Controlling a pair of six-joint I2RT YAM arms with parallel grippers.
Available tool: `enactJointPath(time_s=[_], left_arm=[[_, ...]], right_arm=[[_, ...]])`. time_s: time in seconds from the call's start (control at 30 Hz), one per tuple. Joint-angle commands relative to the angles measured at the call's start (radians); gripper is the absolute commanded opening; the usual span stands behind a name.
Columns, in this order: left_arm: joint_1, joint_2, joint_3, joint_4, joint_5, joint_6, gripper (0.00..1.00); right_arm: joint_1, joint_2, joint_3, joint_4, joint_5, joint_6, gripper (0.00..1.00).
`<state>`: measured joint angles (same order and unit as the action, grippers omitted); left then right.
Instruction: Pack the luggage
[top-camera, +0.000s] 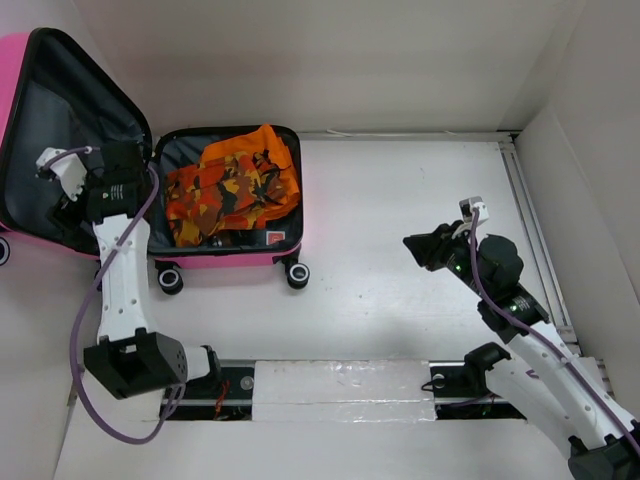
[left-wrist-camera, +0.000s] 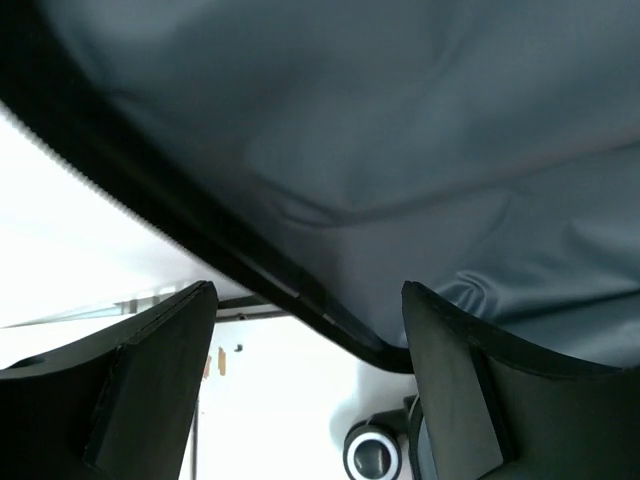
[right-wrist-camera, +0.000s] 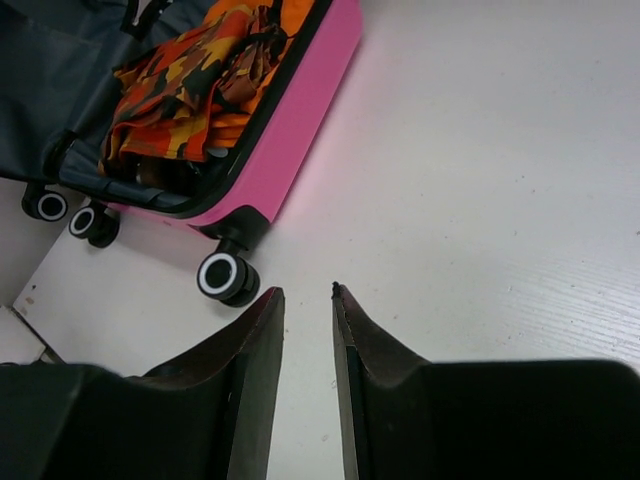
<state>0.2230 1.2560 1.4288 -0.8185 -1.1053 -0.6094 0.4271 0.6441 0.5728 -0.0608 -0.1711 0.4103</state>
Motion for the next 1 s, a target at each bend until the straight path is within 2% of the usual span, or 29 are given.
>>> enactJointPath(time_s=[0.0,0.1,0.13,0.2,0.27,0.5,0.57,0.63,0.7,0.73,0.8,0.83,0.93,0.97], left_arm=[[0.004,0.006,0.111,-0.071,-0.085,-0.04,0.71],[0.004,0.029,0.111,-0.057,-0.085,-0.029,0.71],[0.212,0.029,0.09,-0.059,0.123,-0.052,0.66],[0.255,0.011,0.038,-0.044,0.159,-0.062,0.6],[0.256,-0.056,-0.036,0.028,0.151,-0.024,0.6],[0.256,0.002,0.018,0.028,0.159,-0.033,0.6],[0.256,0.002,0.018,0.079,0.168,-0.01,0.57],[0.256,0.025,0.027,0.09,0.168,0.002,0.41],[0.256,0.025,0.036,0.114,0.196,0.022,0.19],[0.234,-0.001,0.036,0.125,0.205,0.031,0.0],[0.156,-0.044,-0.02,0.192,0.184,0.059,0.0],[0.028,-0.091,-0.036,0.208,0.13,0.071,0.0],[-0.192,-0.159,-0.088,0.248,0.044,0.083,0.0],[-0.335,-0.202,-0.099,0.248,0.044,0.083,0.0]], right_arm=[[0.009,-0.015,-0.004,0.056,-0.016,-0.013,0.32],[0.009,-0.015,-0.004,0.047,-0.016,-0.013,0.32],[0.009,-0.015,-0.004,0.047,-0.007,-0.013,0.32],[0.009,-0.015,-0.004,0.047,-0.007,-0.013,0.32],[0.009,-0.006,-0.004,0.047,-0.007,-0.013,0.32],[0.009,0.015,-0.004,0.047,-0.044,-0.022,0.32],[0.009,0.006,-0.004,0.047,-0.044,-0.022,0.32],[0.009,0.006,-0.004,0.047,-0.057,-0.022,0.32],[0.009,0.006,-0.004,0.047,-0.057,-0.022,0.32],[0.009,0.006,-0.004,0.056,-0.048,-0.022,0.32],[0.009,0.028,-0.004,0.056,-0.048,-0.022,0.32],[0.009,0.037,-0.004,0.056,-0.048,-0.022,0.32],[0.009,0.071,-0.004,0.075,-0.038,-0.022,0.32],[0.009,0.081,-0.004,0.075,-0.038,-0.022,0.32]])
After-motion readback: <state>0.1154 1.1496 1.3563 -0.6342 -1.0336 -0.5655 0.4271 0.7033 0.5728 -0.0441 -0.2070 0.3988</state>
